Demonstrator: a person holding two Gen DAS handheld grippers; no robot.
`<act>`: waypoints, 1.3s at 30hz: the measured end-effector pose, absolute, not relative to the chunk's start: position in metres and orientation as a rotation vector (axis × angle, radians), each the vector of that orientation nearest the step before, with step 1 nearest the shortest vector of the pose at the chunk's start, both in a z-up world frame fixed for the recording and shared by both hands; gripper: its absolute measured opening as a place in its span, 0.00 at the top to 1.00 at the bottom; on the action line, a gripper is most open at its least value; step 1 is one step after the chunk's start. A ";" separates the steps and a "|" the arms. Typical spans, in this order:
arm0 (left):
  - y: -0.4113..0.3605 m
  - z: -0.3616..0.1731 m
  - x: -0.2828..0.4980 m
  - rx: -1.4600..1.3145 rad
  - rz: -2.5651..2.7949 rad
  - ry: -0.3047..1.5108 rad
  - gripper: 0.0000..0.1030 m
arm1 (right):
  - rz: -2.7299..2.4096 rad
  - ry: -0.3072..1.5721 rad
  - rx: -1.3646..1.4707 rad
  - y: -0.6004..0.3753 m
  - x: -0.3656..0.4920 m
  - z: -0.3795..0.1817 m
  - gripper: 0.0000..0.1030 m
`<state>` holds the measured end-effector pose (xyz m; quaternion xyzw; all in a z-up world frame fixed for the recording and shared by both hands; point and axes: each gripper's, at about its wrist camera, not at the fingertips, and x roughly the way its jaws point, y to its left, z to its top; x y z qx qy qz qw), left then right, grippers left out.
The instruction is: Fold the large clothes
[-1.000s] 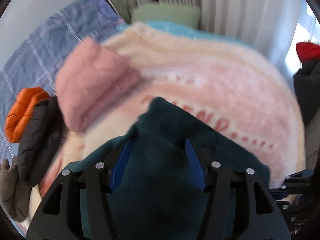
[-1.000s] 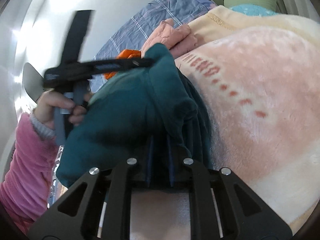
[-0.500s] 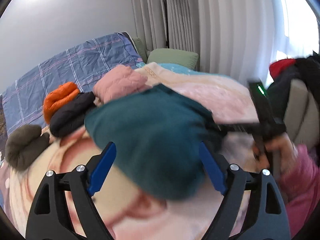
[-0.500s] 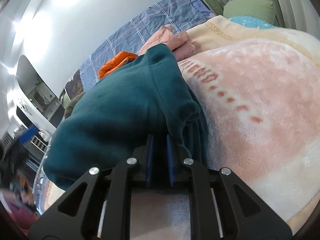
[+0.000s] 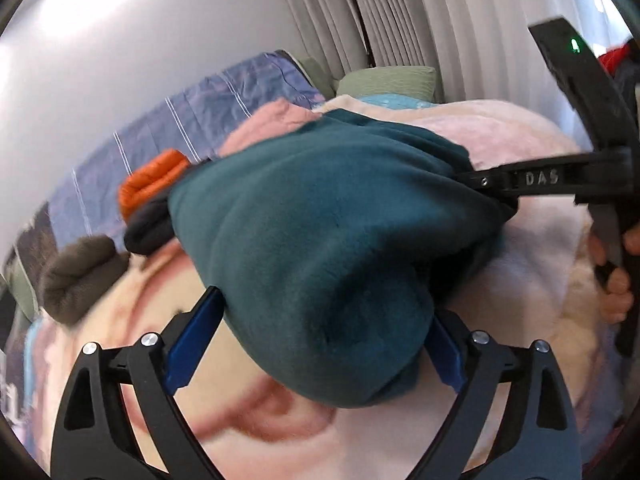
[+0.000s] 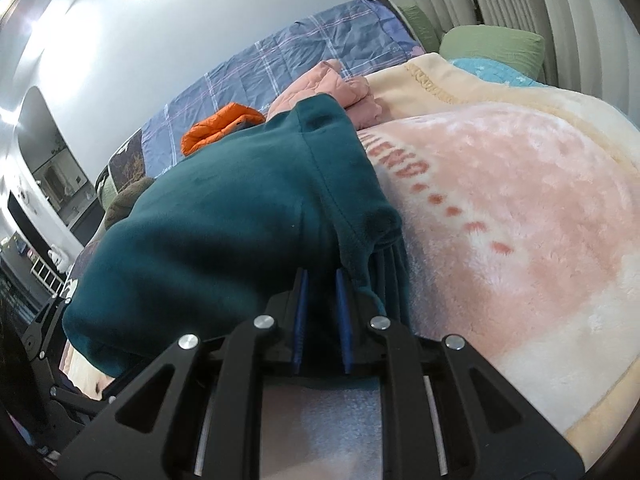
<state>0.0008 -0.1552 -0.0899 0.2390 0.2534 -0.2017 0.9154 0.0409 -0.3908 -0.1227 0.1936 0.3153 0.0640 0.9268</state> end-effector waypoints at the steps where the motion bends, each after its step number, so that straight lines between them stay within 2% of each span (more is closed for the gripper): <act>1: -0.153 -0.091 0.000 0.528 -0.399 0.506 0.10 | 0.116 0.644 0.392 -0.389 0.040 -0.122 0.88; 4: -0.135 -0.092 0.004 0.551 -0.364 0.522 0.09 | 0.103 0.639 0.354 -0.381 0.042 -0.122 0.88; 8: -0.097 -0.096 0.020 0.450 -0.354 0.624 0.09 | 0.158 0.659 0.395 -0.381 0.044 -0.122 0.89; 14: -0.097 -0.095 0.013 0.466 -0.347 0.623 0.10 | 0.133 0.665 0.357 -0.375 0.043 -0.121 0.90; 22: -0.091 -0.063 -0.019 0.427 -0.577 0.678 0.37 | 0.151 0.667 0.362 -0.381 0.038 -0.122 0.89; 26: -0.075 -0.018 -0.023 0.277 -0.677 0.632 0.38 | 0.158 0.664 0.368 -0.381 0.038 -0.122 0.88; 30: -0.096 0.008 0.013 0.345 -0.604 0.513 0.38 | 0.149 0.661 0.353 -0.379 0.038 -0.121 0.87; 33: -0.121 0.005 0.054 0.336 -0.625 0.539 0.38 | 0.158 0.658 0.364 -0.380 0.037 -0.122 0.87; 35: -0.147 -0.021 0.090 0.414 -0.625 0.623 0.37 | 0.166 0.658 0.381 -0.383 0.036 -0.122 0.87; 36: -0.157 -0.041 0.105 0.462 -0.633 0.659 0.28 | 0.166 0.660 0.389 -0.384 0.036 -0.123 0.87; 39: -0.147 -0.050 0.132 0.303 -0.693 0.730 0.26 | 0.190 0.659 0.403 -0.390 0.034 -0.121 0.87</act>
